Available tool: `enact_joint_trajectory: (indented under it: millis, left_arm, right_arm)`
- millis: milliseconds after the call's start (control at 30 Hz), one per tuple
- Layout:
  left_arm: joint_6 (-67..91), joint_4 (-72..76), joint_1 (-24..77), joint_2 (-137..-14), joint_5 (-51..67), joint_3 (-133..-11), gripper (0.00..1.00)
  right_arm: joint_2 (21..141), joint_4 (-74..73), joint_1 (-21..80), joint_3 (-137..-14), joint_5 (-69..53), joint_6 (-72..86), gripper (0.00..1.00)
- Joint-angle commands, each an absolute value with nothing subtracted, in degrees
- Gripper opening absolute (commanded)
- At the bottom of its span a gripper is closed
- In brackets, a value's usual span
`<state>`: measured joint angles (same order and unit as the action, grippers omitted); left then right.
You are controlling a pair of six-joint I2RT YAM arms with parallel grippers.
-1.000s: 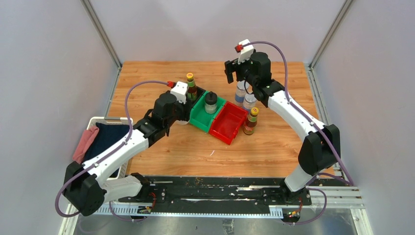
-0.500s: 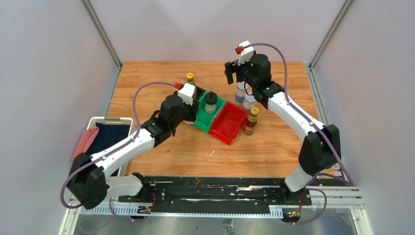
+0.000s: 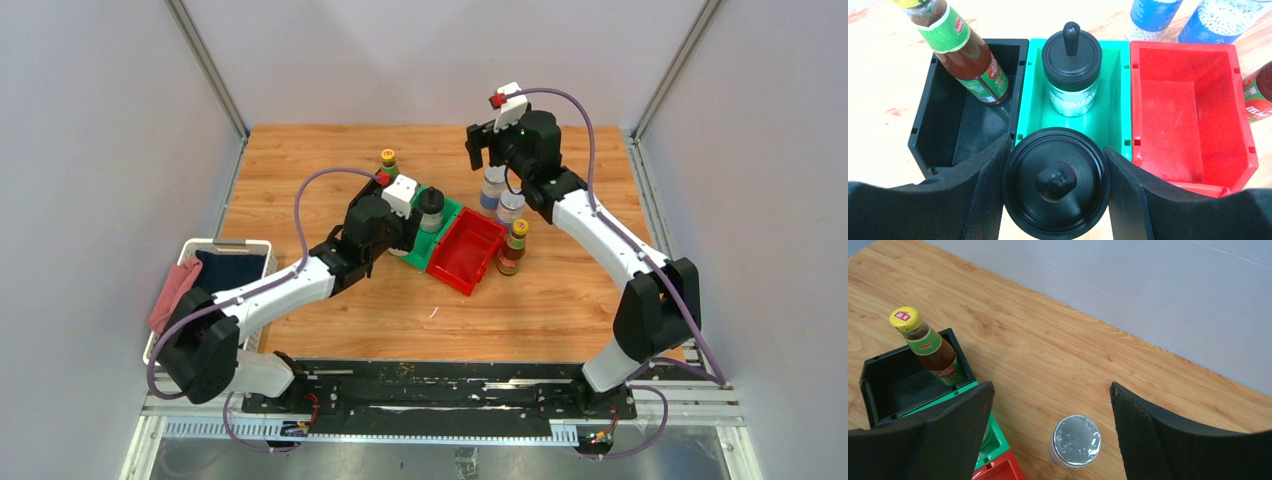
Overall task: Organize the condiment bottles
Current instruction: Place the bottle in the storage box.
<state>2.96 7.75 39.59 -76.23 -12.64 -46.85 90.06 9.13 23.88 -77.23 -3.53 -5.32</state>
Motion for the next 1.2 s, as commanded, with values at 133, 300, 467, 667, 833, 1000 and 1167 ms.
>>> enact_joint_trajectory:
  millis: [133, 300, 467, 667, 833, 1000, 1167]
  left_arm:
    - [1.2, 18.5, 40.5, -78.0, -11.2, -46.9, 0.0]
    - [0.6, 21.9, 40.6, -79.3, -10.0, -46.4, 0.0]
    - [0.1, 23.1, 40.6, -80.8, -10.1, -46.5, 0.0]
    - [0.1, 24.4, 40.6, -82.8, -10.2, -46.8, 0.0]
    - [0.1, 25.2, 40.6, -84.4, -10.4, -47.4, 0.0]
    - [-1.5, 25.8, 40.6, -85.6, -11.2, -47.7, 0.0]
    - [-1.8, 26.7, 40.6, -86.6, -11.9, -47.7, 0.0]
  right_arm:
    - [88.4, 10.9, 22.4, -76.5, -4.6, -4.0, 0.9]
    - [88.8, 10.9, 21.9, -76.6, -5.0, -3.8, 0.9]
    - [89.3, 11.0, 21.5, -76.8, -5.6, -3.4, 0.9]
    - [89.5, 11.0, 21.3, -76.8, -5.8, -3.3, 0.89]
    - [89.5, 11.2, 21.2, -76.7, -6.0, -3.2, 0.89]
    - [89.7, 11.3, 21.0, -76.6, -6.1, -3.1, 0.89]
    - [89.8, 11.4, 20.8, -76.6, -6.3, -3.0, 0.89]
